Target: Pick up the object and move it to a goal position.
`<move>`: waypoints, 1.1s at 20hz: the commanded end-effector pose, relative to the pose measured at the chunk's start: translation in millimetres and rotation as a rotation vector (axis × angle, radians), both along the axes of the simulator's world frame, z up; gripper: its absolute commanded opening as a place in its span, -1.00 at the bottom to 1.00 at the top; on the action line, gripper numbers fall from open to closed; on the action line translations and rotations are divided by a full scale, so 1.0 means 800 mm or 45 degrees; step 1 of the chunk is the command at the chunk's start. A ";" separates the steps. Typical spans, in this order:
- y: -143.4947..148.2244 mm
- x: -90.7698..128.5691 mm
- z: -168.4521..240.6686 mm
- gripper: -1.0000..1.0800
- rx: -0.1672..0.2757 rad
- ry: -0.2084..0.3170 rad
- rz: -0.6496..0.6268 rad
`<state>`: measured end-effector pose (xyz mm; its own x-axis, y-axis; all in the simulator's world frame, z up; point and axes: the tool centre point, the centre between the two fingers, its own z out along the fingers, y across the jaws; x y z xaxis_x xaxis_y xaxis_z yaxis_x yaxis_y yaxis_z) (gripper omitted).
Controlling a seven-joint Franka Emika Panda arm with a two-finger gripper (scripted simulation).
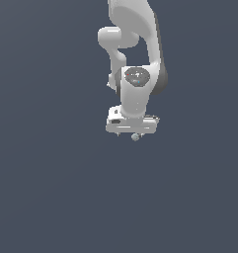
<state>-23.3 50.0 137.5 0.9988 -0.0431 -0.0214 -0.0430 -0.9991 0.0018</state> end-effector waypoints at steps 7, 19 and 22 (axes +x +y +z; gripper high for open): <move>0.030 -0.038 -0.044 0.92 -0.001 -0.013 -0.201; 0.052 -0.078 -0.080 0.92 -0.003 -0.026 -0.389; 0.053 -0.081 -0.083 0.92 -0.003 -0.027 -0.404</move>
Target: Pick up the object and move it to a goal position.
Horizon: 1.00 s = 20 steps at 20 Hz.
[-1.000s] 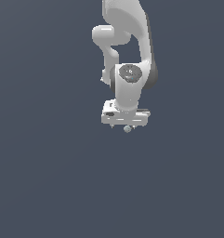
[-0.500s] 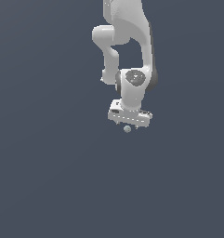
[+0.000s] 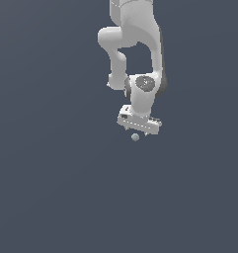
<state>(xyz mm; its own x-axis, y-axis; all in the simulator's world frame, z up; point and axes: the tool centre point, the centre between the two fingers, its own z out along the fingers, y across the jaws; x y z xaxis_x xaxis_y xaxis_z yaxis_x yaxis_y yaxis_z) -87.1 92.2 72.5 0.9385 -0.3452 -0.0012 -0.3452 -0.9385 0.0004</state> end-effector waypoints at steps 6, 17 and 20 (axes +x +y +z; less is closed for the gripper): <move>0.001 -0.002 -0.005 0.92 0.000 -0.001 -0.007; 0.001 -0.004 -0.057 0.92 0.000 -0.002 -0.012; 0.001 -0.003 -0.063 0.92 0.000 -0.002 -0.013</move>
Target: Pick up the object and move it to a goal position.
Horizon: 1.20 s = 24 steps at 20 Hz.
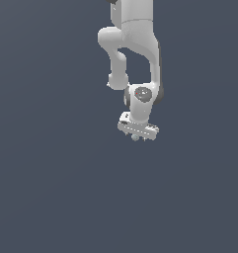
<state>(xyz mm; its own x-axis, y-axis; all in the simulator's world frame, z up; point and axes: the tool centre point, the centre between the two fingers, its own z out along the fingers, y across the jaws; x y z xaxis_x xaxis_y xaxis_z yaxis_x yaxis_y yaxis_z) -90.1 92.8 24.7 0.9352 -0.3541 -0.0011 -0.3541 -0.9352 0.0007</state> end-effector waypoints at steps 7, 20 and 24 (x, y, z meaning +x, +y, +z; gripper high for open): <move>0.000 0.001 -0.005 -1.00 0.000 -0.002 -0.001; -0.002 -0.002 0.009 -1.00 0.001 -0.002 0.000; -0.006 -0.007 0.028 -1.00 0.001 -0.002 0.000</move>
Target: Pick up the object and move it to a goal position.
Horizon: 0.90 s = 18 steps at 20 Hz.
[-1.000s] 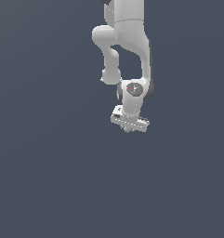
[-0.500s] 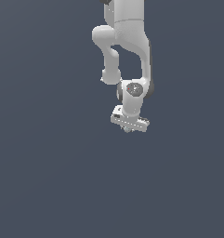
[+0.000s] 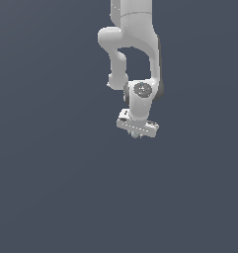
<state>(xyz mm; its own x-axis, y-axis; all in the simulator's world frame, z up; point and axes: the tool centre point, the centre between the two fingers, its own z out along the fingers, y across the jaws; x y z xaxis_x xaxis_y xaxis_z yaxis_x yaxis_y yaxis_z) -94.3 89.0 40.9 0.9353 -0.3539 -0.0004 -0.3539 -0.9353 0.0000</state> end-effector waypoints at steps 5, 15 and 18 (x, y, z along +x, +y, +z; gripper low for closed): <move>-0.009 -0.010 0.045 -1.00 0.000 -0.001 0.000; -0.032 -0.032 0.150 -1.00 0.001 -0.001 -0.001; -0.038 -0.038 0.181 -1.00 0.001 -0.001 -0.001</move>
